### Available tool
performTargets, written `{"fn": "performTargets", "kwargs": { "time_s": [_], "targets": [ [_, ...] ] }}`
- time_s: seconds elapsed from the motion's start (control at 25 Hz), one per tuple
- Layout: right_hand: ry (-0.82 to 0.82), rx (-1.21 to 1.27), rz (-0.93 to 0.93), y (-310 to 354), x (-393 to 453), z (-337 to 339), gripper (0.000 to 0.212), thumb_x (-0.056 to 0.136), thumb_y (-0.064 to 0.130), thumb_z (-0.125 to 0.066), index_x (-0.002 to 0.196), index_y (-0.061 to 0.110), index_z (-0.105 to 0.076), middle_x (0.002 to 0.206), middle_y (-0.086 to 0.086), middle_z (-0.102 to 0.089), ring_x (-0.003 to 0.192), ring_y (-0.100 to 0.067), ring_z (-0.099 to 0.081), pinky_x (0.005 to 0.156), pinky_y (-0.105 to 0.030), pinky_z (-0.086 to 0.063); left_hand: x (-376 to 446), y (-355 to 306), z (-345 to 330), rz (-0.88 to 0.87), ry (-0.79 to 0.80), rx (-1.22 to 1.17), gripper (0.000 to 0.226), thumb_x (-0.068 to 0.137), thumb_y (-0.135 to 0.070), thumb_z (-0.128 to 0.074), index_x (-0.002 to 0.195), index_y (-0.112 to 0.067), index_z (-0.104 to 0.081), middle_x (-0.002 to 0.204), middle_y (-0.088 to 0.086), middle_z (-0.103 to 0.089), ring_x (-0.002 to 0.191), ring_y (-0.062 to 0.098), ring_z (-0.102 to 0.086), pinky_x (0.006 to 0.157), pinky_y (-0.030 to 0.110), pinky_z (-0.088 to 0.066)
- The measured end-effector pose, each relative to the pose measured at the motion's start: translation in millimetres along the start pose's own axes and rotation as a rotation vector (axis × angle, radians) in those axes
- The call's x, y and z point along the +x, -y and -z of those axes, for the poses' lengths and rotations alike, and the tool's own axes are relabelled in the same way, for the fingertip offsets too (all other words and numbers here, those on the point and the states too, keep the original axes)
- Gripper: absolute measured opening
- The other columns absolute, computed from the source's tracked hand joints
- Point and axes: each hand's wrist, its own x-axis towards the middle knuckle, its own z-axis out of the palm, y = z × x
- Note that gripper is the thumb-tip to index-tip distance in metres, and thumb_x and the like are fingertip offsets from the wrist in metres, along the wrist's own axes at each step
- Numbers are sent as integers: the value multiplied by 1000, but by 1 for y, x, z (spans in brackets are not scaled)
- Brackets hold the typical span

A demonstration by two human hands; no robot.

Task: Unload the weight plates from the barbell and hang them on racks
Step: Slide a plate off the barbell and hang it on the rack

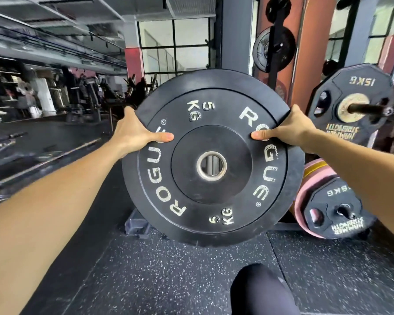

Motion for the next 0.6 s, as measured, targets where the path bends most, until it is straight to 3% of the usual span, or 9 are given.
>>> {"fn": "performTargets", "kwargs": {
  "time_s": [0.24, 0.44, 0.6],
  "targets": [
    [29, -44, -45, -36, 11, -21, 93, 44, 42, -96, 116, 19, -41, 114, 2, -50, 102, -17, -48, 84, -31, -42, 7, 28, -42, 38, 54, 11, 106, 40, -62, -92, 117, -15, -36, 126, 3, -54, 117, 27, -53, 91, 41, -48],
    [20, -39, -65, -64, 29, -42, 105, 34, 47, -97, 119, 20, -41, 120, 4, -54, 112, -18, -55, 95, -35, -48, 17, 43, -67, 45, 79, -8, 103, 45, -57, -93, 119, -14, -36, 124, 1, -54, 118, 25, -52, 83, 35, -43],
    [54, -63, -82, -78, 29, -57, 100, 40, 46, -96, 119, 18, -42, 120, 2, -55, 106, -18, -53, 85, -30, -43, 16, 63, -78, 66, 104, -33, 99, 43, -58, -94, 113, -15, -38, 119, 0, -57, 108, 22, -54, 81, 34, -44]
  ]
}}
